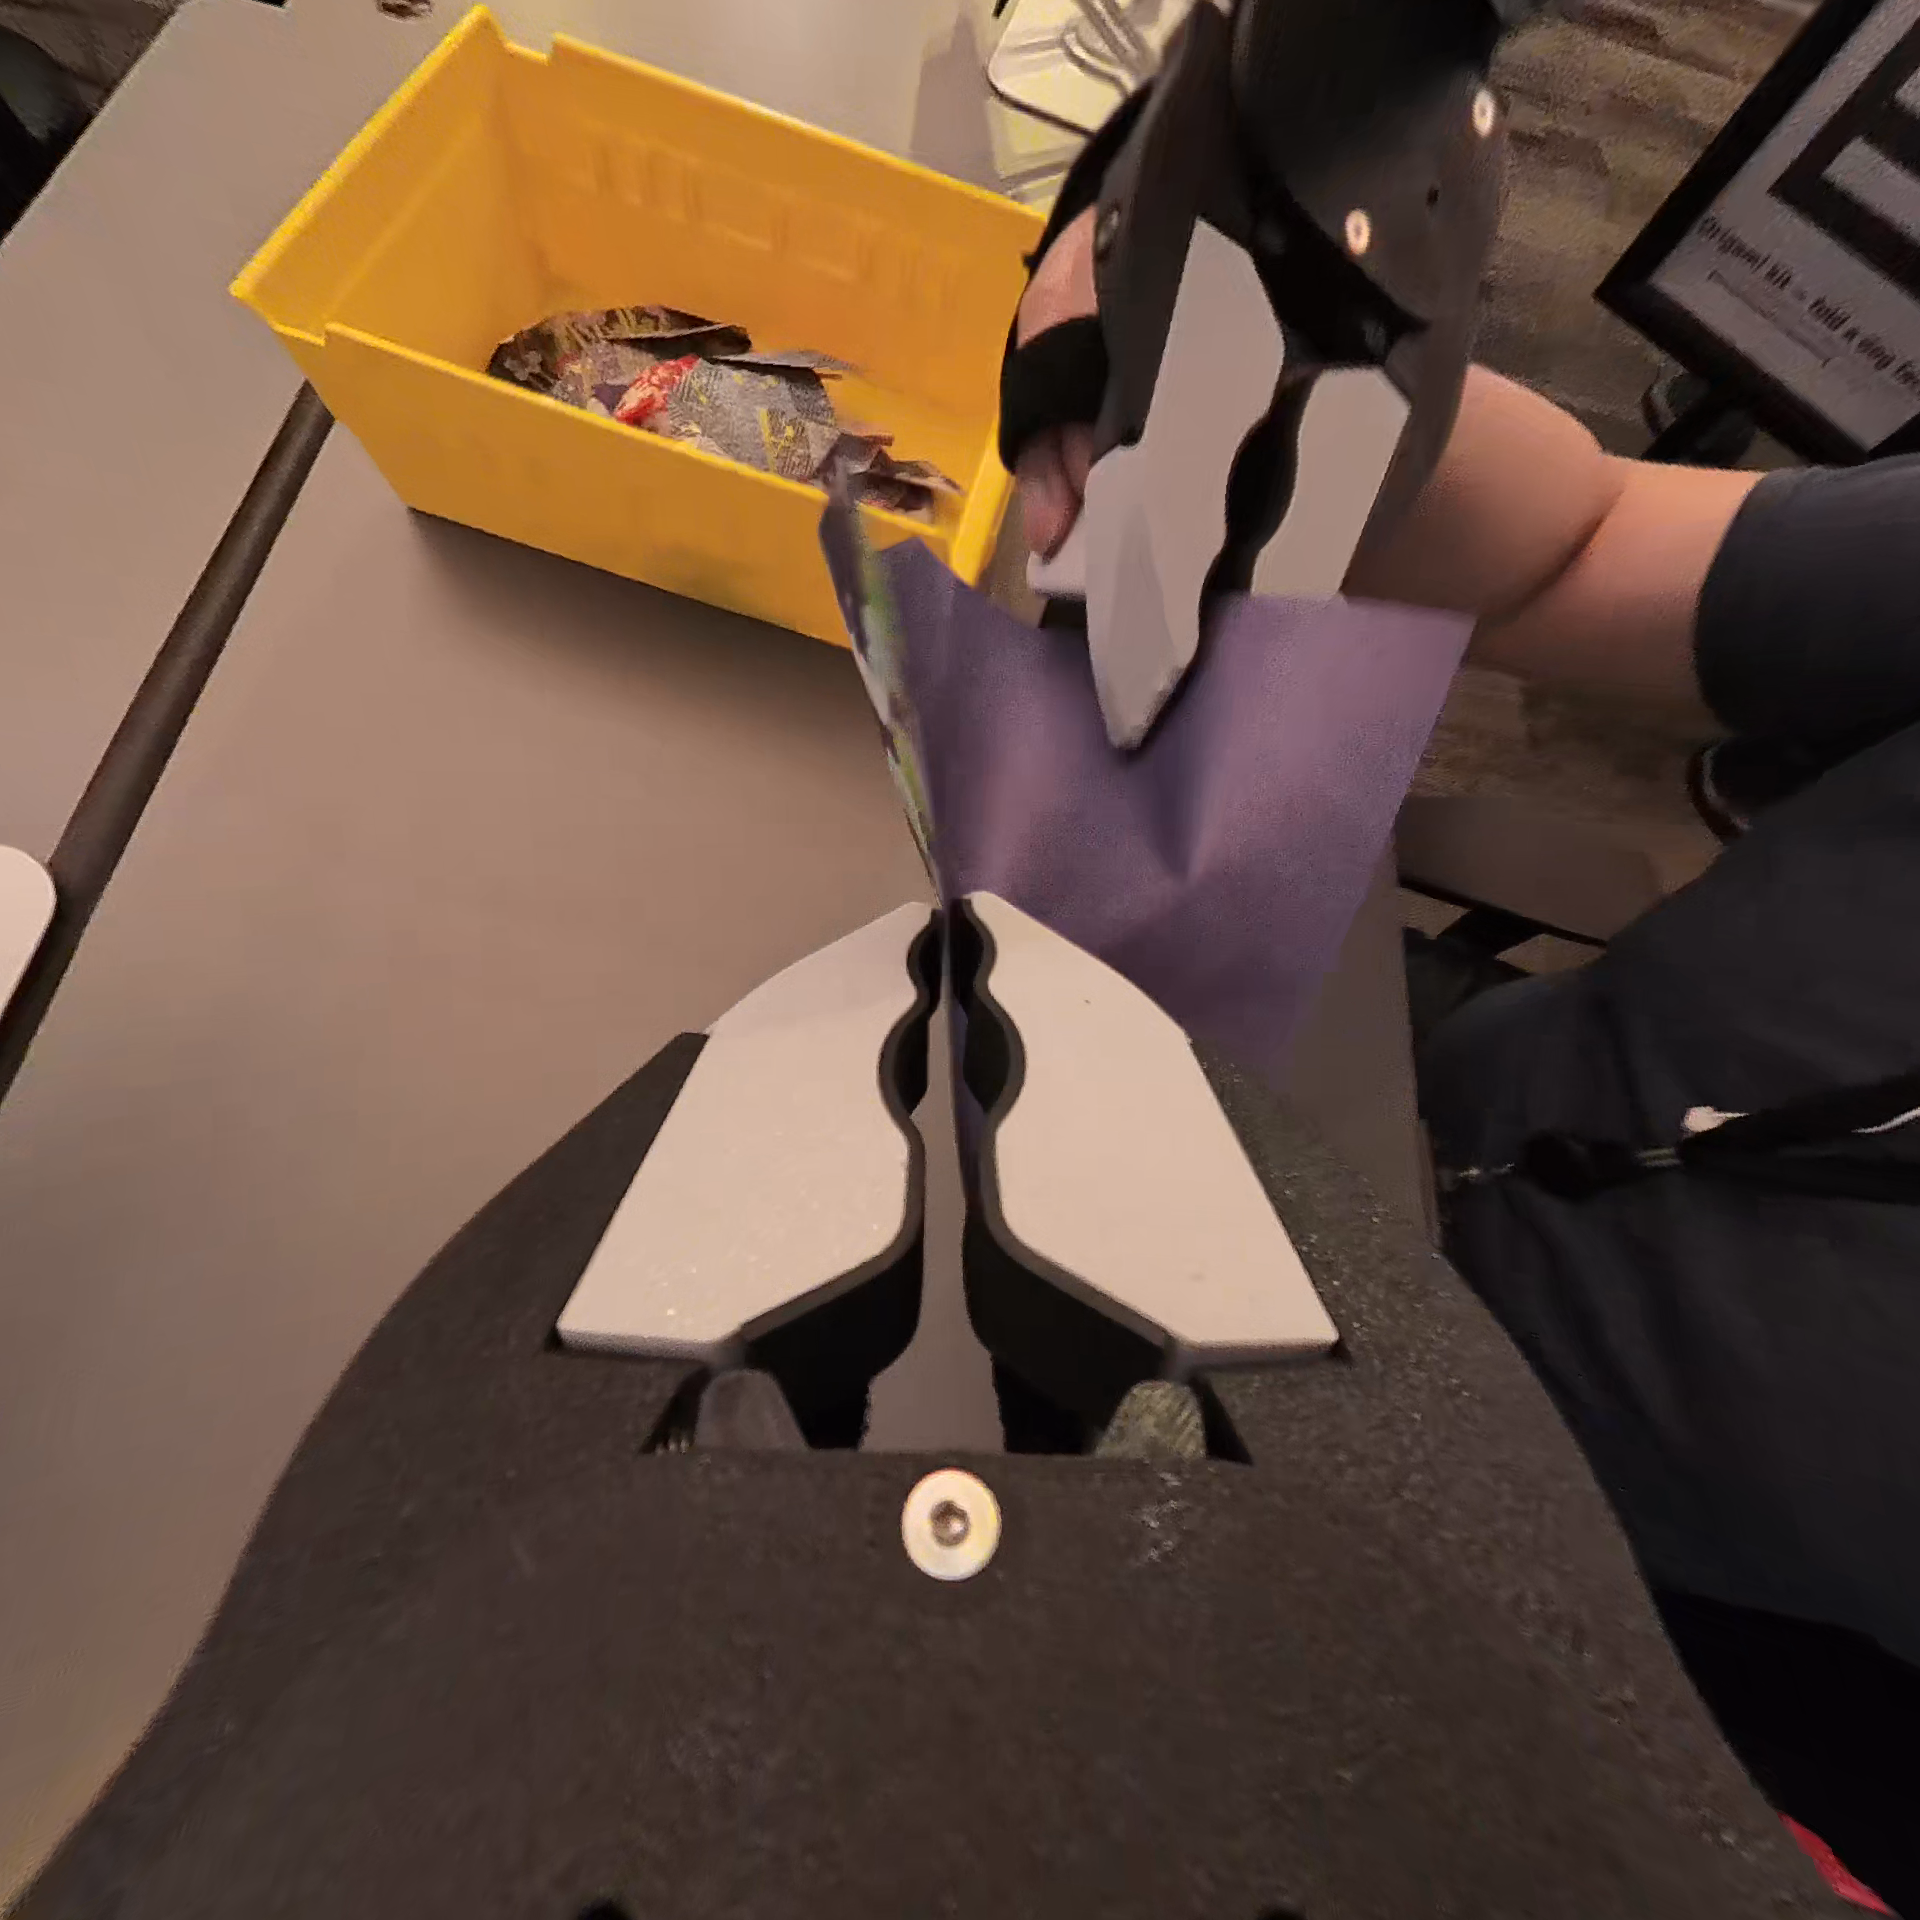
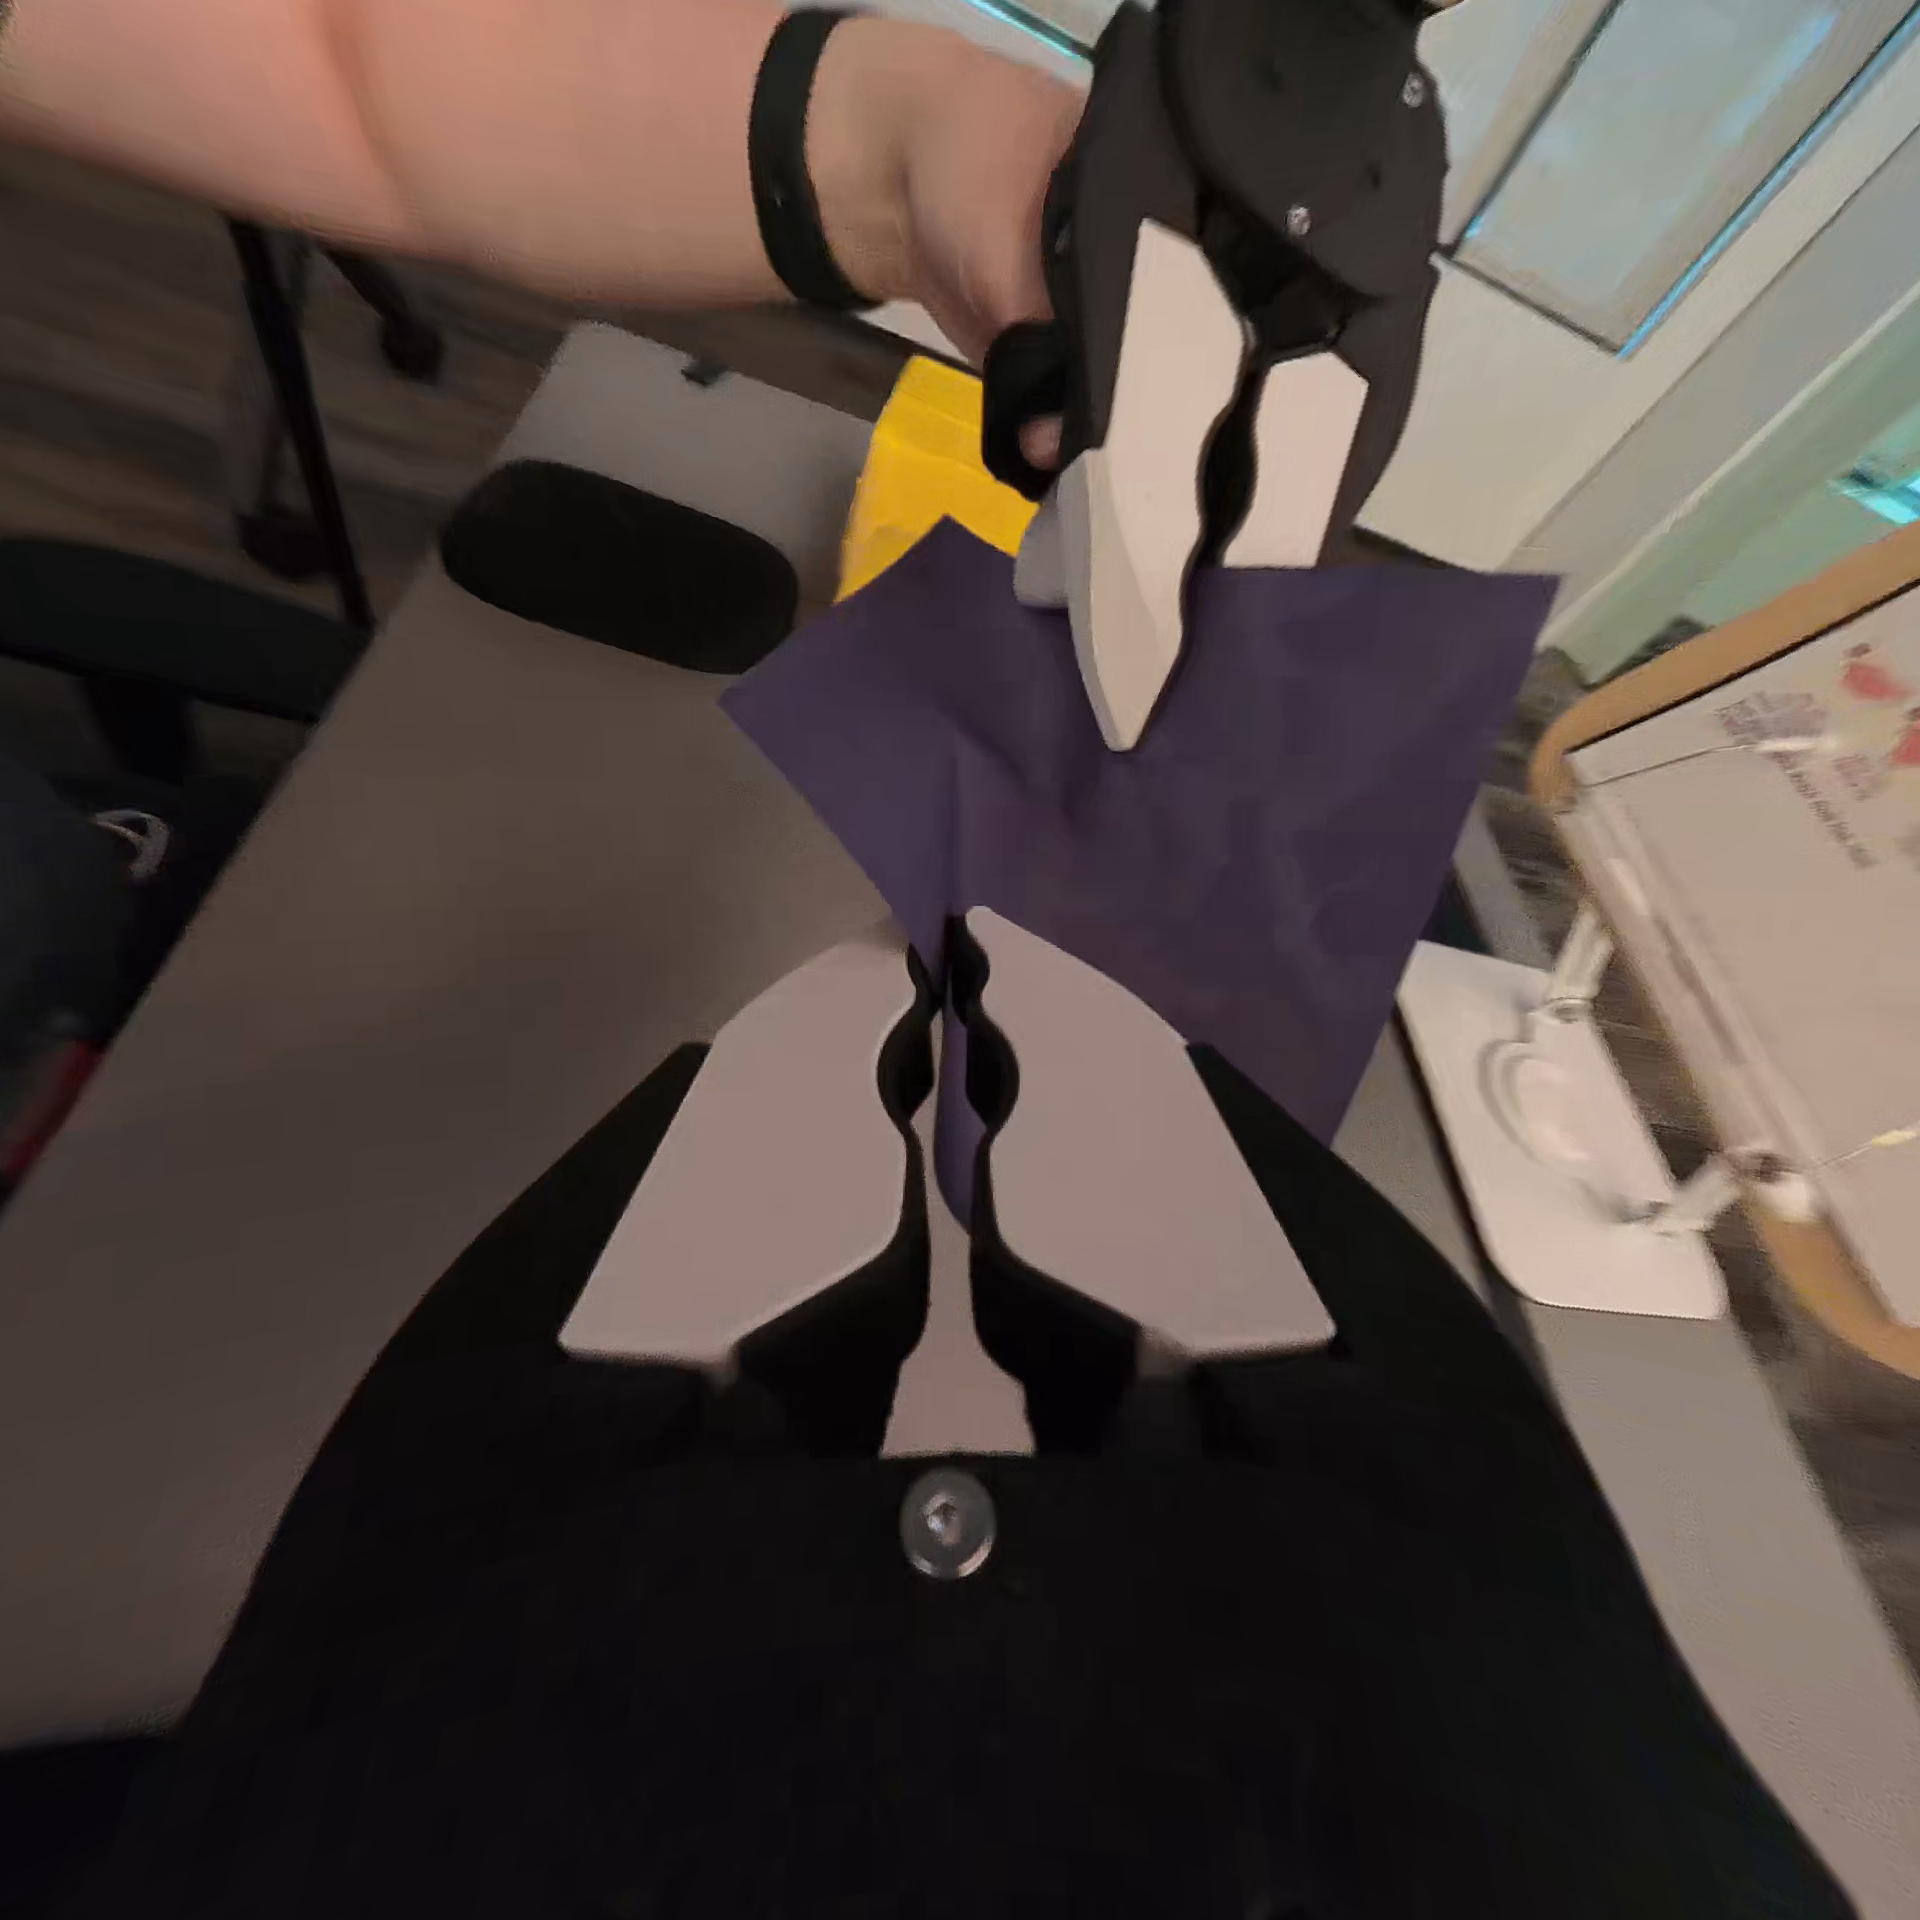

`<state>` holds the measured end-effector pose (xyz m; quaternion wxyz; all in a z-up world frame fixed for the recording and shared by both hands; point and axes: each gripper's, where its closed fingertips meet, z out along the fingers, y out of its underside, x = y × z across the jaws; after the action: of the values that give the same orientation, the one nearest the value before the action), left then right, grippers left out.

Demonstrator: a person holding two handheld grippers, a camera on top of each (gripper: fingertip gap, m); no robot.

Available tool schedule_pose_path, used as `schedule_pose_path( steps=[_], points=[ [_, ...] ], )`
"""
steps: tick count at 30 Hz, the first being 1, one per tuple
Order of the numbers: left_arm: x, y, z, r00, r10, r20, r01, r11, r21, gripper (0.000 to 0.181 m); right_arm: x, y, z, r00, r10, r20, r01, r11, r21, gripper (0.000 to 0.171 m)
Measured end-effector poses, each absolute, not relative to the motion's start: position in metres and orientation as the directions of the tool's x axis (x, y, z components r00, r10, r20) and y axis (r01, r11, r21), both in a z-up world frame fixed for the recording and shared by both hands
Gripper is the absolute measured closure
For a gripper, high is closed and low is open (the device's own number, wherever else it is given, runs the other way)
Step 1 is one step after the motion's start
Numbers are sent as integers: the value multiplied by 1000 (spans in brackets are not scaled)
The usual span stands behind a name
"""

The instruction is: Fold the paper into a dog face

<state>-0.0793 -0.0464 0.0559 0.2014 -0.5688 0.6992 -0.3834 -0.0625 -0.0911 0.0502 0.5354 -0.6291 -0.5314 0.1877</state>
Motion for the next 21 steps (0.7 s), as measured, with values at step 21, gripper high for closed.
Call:
schedule_pose_path(
  steps=[21],
  points=[
    [-109,-14,-41,-151,-893,423,-716,-197,-670,181,-65,-60,-61,-70,605,793,903,377,-208,169]
  ],
)
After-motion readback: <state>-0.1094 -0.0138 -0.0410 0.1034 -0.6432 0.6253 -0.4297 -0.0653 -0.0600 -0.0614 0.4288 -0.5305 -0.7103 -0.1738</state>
